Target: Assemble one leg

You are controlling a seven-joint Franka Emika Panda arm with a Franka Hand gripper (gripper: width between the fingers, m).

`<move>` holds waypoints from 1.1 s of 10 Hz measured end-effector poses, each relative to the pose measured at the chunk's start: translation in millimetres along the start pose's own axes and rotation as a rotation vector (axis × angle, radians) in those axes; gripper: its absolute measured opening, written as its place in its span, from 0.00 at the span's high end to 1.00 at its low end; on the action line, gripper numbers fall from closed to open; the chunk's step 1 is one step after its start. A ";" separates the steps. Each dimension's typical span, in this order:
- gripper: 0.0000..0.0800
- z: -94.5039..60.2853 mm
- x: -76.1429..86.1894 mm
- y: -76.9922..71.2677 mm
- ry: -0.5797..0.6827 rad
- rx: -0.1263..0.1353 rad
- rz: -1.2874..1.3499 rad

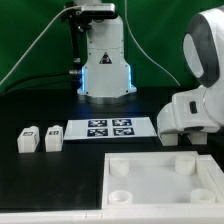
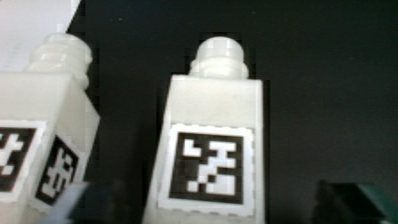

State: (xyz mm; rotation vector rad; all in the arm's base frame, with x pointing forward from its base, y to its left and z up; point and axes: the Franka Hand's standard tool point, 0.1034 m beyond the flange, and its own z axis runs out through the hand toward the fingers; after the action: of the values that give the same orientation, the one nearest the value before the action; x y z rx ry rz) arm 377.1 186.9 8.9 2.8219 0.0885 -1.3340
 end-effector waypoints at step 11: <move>0.64 -18.9 -0.9 5.5 0.030 0.004 -0.035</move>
Offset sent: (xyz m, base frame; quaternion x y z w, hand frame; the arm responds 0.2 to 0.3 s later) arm 0.0000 0.0000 0.0000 0.0000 0.0000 0.0000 1.0000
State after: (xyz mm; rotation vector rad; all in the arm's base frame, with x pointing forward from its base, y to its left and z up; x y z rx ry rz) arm 391.5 182.1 21.5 2.8573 0.1366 -1.2999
